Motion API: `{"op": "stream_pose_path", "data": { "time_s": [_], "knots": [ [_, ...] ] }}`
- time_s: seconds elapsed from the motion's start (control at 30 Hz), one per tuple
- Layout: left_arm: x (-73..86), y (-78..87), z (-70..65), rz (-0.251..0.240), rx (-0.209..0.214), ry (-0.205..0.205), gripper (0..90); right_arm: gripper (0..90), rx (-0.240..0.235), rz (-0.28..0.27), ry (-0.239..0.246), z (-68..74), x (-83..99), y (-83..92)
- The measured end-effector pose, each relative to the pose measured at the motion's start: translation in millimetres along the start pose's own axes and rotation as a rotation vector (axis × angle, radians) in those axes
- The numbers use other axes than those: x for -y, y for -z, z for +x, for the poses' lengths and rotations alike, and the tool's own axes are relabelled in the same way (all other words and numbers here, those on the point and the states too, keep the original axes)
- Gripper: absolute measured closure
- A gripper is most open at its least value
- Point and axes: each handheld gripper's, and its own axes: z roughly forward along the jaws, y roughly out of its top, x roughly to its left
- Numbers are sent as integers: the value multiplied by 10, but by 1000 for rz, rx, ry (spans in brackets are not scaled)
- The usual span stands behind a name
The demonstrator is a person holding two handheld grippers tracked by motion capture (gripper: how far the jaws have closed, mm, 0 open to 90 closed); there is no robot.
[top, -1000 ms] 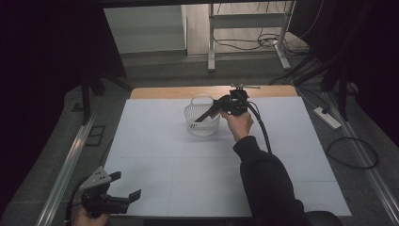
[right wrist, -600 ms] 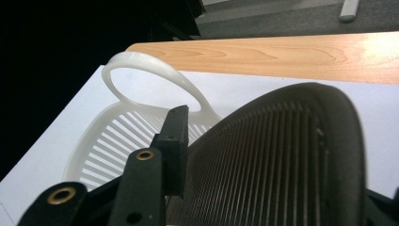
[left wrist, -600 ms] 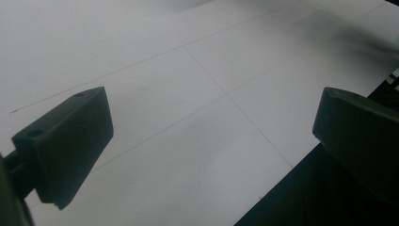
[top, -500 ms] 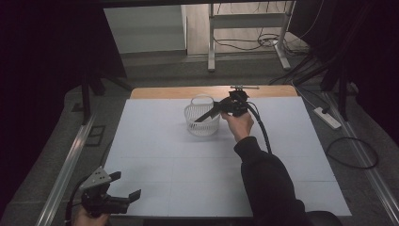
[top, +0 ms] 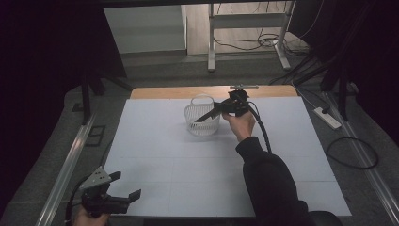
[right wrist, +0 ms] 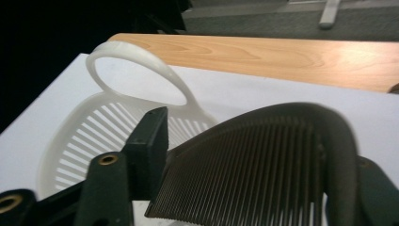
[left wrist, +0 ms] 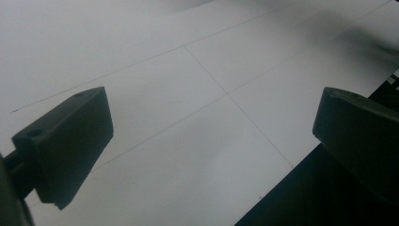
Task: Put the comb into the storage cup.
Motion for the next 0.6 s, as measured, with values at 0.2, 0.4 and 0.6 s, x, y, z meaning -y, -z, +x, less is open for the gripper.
{"op": "stream_pose_path", "data": {
  "time_s": [0.2,0.4,0.6],
  "knots": [
    [0,0,0,0,-1,1,0,329,12,5,34,1,-12,38],
    [1,2,1,-1,0,2,0,276,22,19,53,22,-16,63],
    [0,1,0,-1,-1,2,0,240,26,36,73,18,-30,110]
  ]
}}
